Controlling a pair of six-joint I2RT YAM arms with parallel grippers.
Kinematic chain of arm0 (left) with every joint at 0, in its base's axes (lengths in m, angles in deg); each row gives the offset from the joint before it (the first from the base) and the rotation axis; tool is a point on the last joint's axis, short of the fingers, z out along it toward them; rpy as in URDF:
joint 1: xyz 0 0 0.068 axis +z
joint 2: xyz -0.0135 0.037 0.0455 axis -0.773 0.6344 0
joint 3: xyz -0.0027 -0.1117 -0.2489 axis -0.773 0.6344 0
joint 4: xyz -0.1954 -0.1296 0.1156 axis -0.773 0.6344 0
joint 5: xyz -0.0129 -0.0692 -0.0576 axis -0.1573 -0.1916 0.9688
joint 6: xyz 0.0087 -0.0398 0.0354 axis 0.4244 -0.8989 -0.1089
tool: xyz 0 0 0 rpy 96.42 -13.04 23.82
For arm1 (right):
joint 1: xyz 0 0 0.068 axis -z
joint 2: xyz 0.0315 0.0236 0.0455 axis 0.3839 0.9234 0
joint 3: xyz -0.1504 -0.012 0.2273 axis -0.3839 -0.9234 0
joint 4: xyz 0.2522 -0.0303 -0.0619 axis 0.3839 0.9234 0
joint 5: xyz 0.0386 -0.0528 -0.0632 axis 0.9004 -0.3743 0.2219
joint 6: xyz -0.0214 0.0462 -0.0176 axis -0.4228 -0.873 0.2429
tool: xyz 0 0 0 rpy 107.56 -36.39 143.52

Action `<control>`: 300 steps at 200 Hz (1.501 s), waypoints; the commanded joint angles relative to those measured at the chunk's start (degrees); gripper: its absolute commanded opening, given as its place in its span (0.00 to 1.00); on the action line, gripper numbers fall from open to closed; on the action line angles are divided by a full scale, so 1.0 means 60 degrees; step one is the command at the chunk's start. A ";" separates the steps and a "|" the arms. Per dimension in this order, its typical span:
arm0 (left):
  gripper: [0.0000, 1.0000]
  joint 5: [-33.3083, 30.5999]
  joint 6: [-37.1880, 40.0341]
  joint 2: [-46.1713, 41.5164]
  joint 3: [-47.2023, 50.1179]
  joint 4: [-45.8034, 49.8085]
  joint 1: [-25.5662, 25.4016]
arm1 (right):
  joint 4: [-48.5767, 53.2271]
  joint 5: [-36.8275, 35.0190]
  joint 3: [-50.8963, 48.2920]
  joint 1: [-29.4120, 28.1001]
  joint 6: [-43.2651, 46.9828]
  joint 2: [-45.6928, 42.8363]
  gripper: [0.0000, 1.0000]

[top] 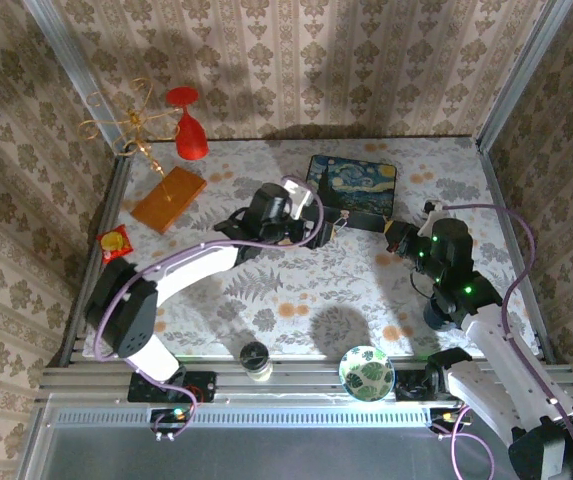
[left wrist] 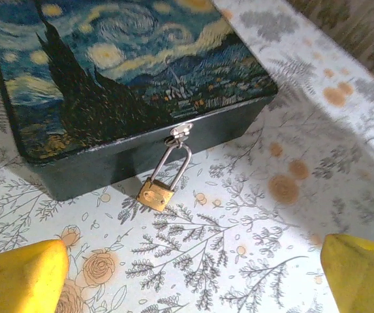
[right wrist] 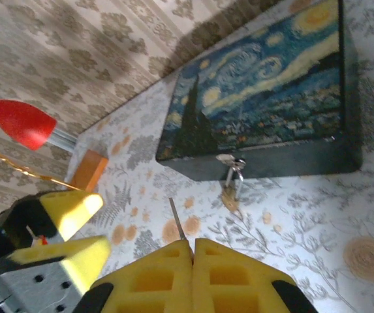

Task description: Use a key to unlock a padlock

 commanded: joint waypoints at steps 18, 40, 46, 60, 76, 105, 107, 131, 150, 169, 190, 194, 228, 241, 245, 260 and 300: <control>0.89 -0.1216 0.0279 0.1378 -0.1204 0.0582 -0.0245 | 0.1450 -0.0791 0.0351 0.0061 0.0076 -0.0234 0.00; 0.85 -0.1410 0.0265 0.2169 -0.1731 0.0622 -0.0388 | 0.1938 -0.1191 0.0511 0.0079 0.0234 -0.0247 0.00; 0.85 -0.1495 0.0289 0.2401 -0.1900 0.0701 -0.0421 | 0.2045 -0.1284 0.0559 0.0093 0.0292 -0.0222 0.00; 0.83 -0.1684 0.0451 0.2940 -0.2330 0.0866 -0.0603 | 0.2203 -0.1477 0.0593 0.0111 0.0333 -0.0214 0.00; 0.83 -0.2264 0.0838 0.3496 -0.2884 0.1099 -0.0887 | 0.2217 -0.1599 0.0540 0.0118 0.0334 -0.0211 0.00; 0.80 -0.2706 0.1303 0.4292 -0.3706 0.1652 -0.1176 | 0.2206 -0.1680 0.0546 0.0142 0.0326 -0.0111 0.00; 0.80 -0.2690 0.1303 0.4335 -0.3736 0.1682 -0.1177 | 0.2213 -0.1680 0.0546 0.0143 0.0331 -0.0100 0.00; 0.80 -0.2456 0.1317 0.4692 -0.4007 0.1860 -0.1029 | 0.2209 -0.1676 0.0554 0.0145 0.0333 -0.0137 0.00; 0.81 -0.2184 0.1268 0.4998 -0.4264 0.2065 -0.0858 | 0.2206 -0.1709 0.0547 0.0164 0.0289 -0.0199 0.00; 0.82 -0.2017 0.1244 0.5292 -0.4518 0.2229 -0.0752 | 0.2252 -0.1668 0.0687 0.0164 0.0340 -0.0185 0.00; 0.84 -0.2239 0.1346 0.5584 -0.4843 0.2386 -0.0690 | 0.2332 -0.1693 0.0809 0.0181 0.0391 -0.0174 0.00; 0.84 -0.2240 0.1336 0.5638 -0.4918 0.2436 -0.0680 | 0.2334 -0.1705 0.0810 0.0180 0.0393 -0.0182 0.00; 0.82 -0.1960 0.1256 0.5944 -0.5247 0.2564 -0.0410 | 0.2309 -0.1775 0.0796 0.0192 0.0333 -0.0166 0.00; 0.80 -0.1826 0.1267 0.6002 -0.5283 0.2597 -0.0336 | 0.2309 -0.1797 0.0781 0.0192 0.0333 -0.0156 0.00; 0.79 -0.1782 0.1274 0.6021 -0.5290 0.2604 -0.0336 | 0.2311 -0.1797 0.0781 0.0192 0.0333 -0.0137 0.00; 0.75 -0.1666 0.1300 0.6094 -0.5355 0.2676 -0.0342 | 0.2288 -0.1797 0.0795 0.0200 0.0333 -0.0098 0.00; 0.68 -0.1619 0.1220 0.6199 -0.5357 0.2838 -0.0581 | 0.2084 -0.1738 0.0766 0.0207 0.0276 0.0072 0.00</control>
